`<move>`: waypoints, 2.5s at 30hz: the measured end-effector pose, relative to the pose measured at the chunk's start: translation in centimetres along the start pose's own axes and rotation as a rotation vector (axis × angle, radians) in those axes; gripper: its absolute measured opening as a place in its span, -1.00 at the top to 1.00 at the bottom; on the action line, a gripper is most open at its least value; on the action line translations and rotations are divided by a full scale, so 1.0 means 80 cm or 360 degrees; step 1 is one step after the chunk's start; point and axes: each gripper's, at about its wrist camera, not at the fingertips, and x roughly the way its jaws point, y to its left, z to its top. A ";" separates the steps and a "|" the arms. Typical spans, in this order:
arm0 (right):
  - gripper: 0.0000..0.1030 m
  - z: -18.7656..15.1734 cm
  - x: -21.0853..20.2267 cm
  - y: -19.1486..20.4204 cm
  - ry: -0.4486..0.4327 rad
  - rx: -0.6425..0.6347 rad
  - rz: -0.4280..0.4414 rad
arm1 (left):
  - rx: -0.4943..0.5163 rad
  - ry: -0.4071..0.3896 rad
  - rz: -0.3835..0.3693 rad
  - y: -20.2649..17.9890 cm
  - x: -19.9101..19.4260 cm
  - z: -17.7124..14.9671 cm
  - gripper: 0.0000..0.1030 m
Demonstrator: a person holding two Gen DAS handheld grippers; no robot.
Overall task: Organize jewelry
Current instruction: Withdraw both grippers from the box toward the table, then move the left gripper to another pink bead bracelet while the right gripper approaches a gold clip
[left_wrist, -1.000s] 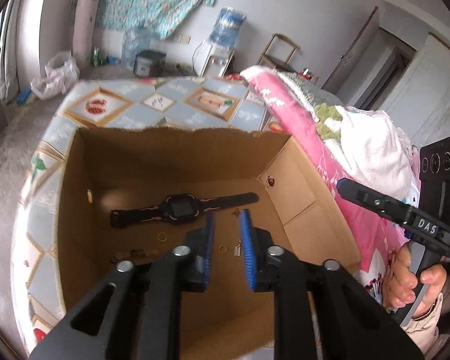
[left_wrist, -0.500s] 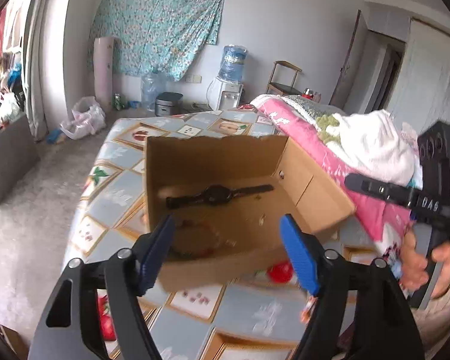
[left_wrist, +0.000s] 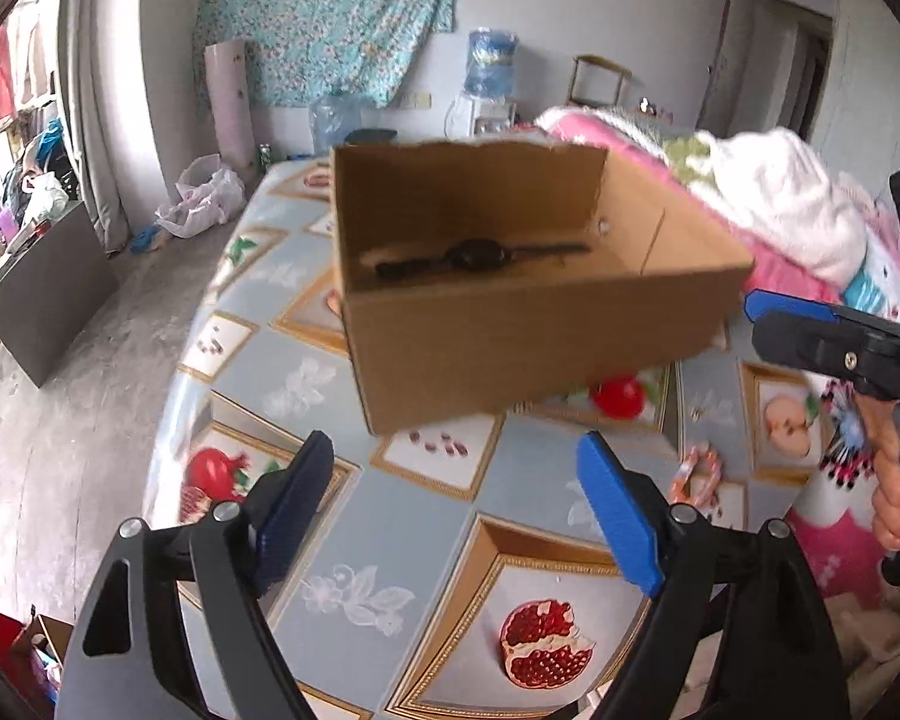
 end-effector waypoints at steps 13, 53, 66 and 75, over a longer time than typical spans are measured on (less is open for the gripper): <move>-0.36 -0.029 0.028 -0.028 0.0159 0.0109 -0.0183 | 0.0174 0.0258 0.0015 -0.040 0.077 -0.031 -0.58; -0.34 0.010 0.065 -0.095 0.0125 0.0374 -0.0004 | 0.0252 0.0304 -0.0050 -0.049 0.130 -0.026 -0.92; -0.34 0.008 0.058 -0.100 0.0092 0.0360 -0.0148 | 0.0246 0.0265 -0.0045 -0.050 0.124 -0.034 -0.92; -0.31 -0.029 0.020 -0.126 0.0096 0.0407 -0.0329 | 0.0277 0.0242 -0.0038 -0.052 0.116 -0.035 -0.91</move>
